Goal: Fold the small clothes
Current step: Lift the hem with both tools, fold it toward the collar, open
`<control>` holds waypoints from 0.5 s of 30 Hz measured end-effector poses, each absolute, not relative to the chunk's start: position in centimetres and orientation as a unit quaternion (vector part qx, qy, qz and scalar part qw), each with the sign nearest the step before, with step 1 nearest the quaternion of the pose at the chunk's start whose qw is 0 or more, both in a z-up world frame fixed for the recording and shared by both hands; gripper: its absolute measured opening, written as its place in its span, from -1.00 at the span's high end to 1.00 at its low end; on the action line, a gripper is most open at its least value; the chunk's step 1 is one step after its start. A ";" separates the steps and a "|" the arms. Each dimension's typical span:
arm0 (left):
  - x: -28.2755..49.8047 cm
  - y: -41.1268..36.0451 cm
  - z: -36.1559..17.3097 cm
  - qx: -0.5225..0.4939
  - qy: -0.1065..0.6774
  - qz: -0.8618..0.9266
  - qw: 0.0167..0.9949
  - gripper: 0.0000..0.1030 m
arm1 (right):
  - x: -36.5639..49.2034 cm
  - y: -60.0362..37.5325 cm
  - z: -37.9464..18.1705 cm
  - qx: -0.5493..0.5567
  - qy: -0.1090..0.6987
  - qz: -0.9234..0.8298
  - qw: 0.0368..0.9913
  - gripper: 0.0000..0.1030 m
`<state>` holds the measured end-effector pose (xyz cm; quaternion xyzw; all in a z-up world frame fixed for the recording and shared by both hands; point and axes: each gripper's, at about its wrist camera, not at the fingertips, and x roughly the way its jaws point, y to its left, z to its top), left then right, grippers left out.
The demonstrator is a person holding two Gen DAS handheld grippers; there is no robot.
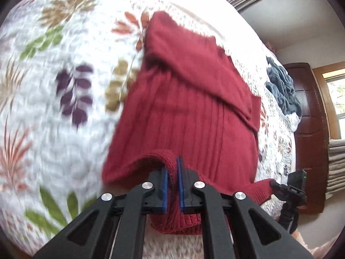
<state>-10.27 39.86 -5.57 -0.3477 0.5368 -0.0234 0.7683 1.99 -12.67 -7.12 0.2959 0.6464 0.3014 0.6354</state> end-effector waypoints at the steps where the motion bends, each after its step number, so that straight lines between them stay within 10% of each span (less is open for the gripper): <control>1: -9.4 40.3 -5.5 -0.350 0.534 -0.020 0.770 0.86 | 3.0 -12.6 -7.4 0.295 0.645 0.299 0.638 0.90; 15: -6.6 44.0 -10.2 -0.401 0.539 0.009 0.741 0.78 | 9.2 -13.6 -13.0 0.306 0.683 0.260 0.610 0.83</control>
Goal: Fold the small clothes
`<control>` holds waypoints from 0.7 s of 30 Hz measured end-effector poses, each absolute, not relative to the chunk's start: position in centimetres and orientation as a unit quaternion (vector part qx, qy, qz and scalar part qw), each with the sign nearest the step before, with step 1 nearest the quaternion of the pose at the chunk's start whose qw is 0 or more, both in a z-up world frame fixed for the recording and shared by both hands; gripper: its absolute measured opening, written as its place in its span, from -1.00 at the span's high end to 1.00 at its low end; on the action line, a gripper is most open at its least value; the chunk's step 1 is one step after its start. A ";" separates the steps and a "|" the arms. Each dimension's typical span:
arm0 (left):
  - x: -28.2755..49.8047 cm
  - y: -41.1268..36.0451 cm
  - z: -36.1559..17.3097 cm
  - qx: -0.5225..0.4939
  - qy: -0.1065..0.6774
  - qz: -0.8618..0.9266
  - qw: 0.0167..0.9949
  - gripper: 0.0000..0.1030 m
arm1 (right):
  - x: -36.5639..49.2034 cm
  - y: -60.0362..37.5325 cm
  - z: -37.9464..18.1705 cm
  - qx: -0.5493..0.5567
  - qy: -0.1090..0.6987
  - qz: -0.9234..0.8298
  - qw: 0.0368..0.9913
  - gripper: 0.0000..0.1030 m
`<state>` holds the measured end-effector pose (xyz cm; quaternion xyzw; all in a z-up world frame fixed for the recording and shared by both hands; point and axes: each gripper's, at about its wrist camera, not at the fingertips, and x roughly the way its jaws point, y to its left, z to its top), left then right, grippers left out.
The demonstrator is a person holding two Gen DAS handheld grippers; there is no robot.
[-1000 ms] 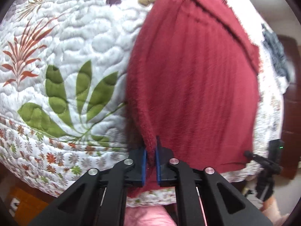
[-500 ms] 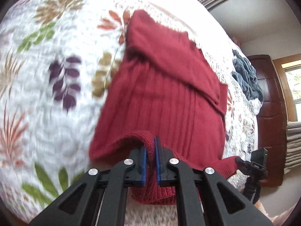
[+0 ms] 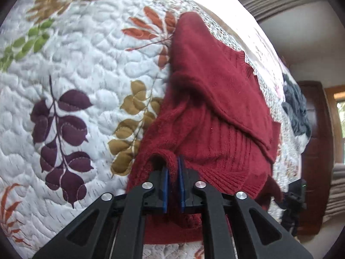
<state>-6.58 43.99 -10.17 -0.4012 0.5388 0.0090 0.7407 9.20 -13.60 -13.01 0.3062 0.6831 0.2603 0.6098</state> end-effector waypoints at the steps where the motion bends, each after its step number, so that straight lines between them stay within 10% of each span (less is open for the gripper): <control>1: -6.9 44.3 -10.0 -0.414 0.538 0.006 0.734 0.78 | 9.1 -13.7 -13.0 0.307 0.685 0.258 0.608 0.82; 5: -8.6 45.5 -8.5 -0.431 0.526 0.019 0.733 0.29 | 8.6 -14.5 -12.1 0.306 0.683 0.251 0.614 0.61; 9: -9.7 46.2 -6.5 -0.408 0.517 0.034 0.752 0.28 | 8.0 -15.5 -10.4 0.276 0.670 0.230 0.649 0.26; 21: -2.8 39.2 -5.5 -0.152 0.559 -0.006 0.815 0.03 | 7.8 -13.2 -7.9 0.222 0.654 0.249 0.679 0.25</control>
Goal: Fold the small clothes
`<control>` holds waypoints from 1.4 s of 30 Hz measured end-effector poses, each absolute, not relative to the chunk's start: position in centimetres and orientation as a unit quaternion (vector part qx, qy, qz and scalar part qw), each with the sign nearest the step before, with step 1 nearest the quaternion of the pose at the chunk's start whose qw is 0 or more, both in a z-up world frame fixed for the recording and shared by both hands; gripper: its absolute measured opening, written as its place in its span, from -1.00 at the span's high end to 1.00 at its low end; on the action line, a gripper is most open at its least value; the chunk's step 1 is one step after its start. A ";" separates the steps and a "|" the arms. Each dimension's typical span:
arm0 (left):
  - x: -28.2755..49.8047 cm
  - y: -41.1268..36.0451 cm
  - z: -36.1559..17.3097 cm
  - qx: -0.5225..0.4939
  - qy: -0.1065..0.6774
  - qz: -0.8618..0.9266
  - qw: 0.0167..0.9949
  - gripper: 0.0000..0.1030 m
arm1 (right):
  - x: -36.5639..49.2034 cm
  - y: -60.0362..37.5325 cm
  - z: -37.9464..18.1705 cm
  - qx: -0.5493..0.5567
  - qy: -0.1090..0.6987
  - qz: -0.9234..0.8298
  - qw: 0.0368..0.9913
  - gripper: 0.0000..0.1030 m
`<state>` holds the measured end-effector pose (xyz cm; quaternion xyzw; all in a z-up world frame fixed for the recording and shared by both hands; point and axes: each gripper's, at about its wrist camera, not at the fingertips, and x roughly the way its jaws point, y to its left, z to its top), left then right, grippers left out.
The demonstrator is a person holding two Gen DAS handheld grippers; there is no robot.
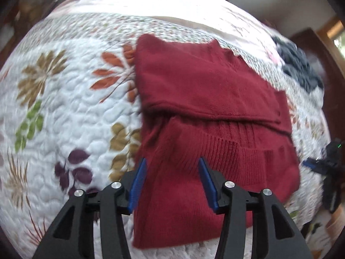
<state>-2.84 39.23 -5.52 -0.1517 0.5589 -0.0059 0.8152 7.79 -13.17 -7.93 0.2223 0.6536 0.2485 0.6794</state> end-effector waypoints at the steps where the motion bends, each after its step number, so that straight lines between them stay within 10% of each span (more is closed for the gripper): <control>1: -2.1 38.7 -5.8 -0.133 0.563 -0.002 0.815 0.03 | 7.7 -12.9 -7.8 0.218 0.653 0.251 0.681 0.24; 9: -0.4 37.6 -7.0 -0.103 0.574 0.007 0.813 0.13 | 7.2 -12.4 -7.4 0.193 0.648 0.252 0.692 0.21; 15: -1.0 37.5 -6.6 -0.097 0.568 0.026 0.817 0.85 | 7.4 -11.7 -7.0 0.167 0.643 0.255 0.702 0.21; 33: -0.4 36.3 -8.0 -0.110 0.582 -0.001 0.806 0.60 | 12.0 -6.4 -10.7 0.004 0.656 0.274 0.704 0.08; 37: -0.1 35.8 -8.4 -0.095 0.585 -0.002 0.805 0.52 | 11.4 -4.7 -11.0 -0.044 0.652 0.292 0.699 0.46; 42: -1.0 35.7 -7.1 -0.090 0.562 0.012 0.822 0.87 | 10.7 -4.5 -10.0 -0.059 0.638 0.294 0.709 0.82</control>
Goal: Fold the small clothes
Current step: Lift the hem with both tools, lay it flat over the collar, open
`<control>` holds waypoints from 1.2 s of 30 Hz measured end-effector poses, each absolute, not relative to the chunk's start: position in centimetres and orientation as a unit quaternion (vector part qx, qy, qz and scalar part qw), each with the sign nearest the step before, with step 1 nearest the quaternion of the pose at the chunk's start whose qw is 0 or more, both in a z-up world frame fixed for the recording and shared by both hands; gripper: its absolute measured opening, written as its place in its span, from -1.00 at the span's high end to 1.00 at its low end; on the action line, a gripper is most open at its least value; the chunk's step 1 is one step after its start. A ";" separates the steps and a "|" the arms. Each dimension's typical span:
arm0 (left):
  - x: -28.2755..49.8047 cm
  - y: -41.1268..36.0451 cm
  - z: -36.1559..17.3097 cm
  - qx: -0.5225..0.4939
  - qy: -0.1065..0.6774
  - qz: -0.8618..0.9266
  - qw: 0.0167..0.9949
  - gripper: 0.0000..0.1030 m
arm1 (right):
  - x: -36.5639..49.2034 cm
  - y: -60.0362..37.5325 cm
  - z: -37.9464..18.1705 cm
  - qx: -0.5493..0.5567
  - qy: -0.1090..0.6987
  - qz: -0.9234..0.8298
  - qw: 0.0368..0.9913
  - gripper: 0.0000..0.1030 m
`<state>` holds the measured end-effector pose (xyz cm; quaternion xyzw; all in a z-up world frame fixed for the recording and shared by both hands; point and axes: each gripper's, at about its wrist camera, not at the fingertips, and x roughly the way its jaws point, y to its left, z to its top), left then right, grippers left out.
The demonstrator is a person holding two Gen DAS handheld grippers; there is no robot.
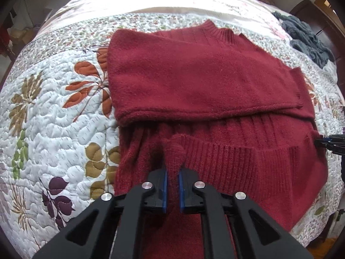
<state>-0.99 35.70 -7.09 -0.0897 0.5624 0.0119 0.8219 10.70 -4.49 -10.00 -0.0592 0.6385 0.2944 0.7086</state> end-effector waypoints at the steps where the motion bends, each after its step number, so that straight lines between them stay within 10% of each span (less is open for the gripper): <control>1: -1.4 35.6 -6.4 -0.085 0.554 0.014 0.828 0.88 | 10.5 -4.5 -9.6 -0.057 0.635 0.294 0.712 0.83; 19: 0.0 37.1 5.9 -0.107 0.396 0.042 0.911 0.88 | 14.3 -6.8 1.7 0.079 0.539 0.293 0.786 0.91; 36: 16.1 41.0 -1.7 -0.127 0.431 0.077 0.890 0.88 | 29.7 -1.6 -3.4 0.025 0.555 0.239 0.796 0.91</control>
